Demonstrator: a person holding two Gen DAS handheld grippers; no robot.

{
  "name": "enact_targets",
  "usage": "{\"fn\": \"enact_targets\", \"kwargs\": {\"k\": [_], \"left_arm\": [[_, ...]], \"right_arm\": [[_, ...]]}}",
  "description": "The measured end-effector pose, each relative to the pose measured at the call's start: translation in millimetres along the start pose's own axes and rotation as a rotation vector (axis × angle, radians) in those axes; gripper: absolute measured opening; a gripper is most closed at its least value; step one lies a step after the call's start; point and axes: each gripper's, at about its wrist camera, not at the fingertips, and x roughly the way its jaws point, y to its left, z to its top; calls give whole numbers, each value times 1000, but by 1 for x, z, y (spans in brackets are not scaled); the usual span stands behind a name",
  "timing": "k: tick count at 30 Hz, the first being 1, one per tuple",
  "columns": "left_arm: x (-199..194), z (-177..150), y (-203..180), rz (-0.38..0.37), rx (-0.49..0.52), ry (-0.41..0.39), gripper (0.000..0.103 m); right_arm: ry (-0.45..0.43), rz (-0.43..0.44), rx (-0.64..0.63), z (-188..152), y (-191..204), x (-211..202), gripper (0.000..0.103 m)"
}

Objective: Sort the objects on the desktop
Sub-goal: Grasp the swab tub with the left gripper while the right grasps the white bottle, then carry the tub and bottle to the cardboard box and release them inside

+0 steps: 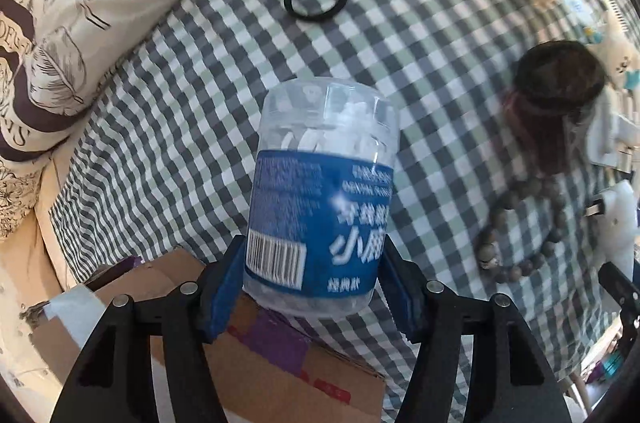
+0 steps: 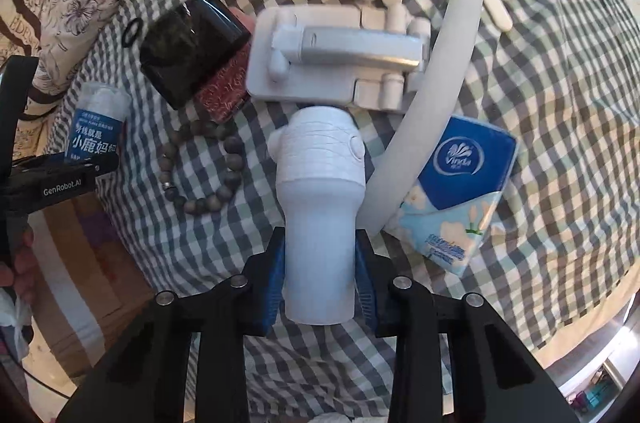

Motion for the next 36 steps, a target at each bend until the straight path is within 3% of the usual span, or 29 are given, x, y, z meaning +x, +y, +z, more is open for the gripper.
{"fn": "enact_targets", "kwargs": {"k": [4, 11, 16, 24, 30, 36], "left_arm": [[-15, -14, 1, 9, -18, -19, 64], [-58, -32, 8, -57, -58, -90, 62], [-68, -25, 9, -107, -66, -105, 62], [-94, -49, 14, -141, -94, -146, 62], [-136, -66, 28, -169, -113, -232, 62], [-196, -98, 54, -203, -134, -370, 62]], "right_arm": [[-16, 21, 18, 3, -5, -13, 32], [-40, 25, 13, -8, 7, -36, 32], [-50, 16, -6, -16, 13, -48, 32], [-75, 26, -35, -20, 23, -68, 32], [-144, 47, -92, -25, 44, -112, 32], [-220, 74, -180, -32, 89, -160, 31]]}}
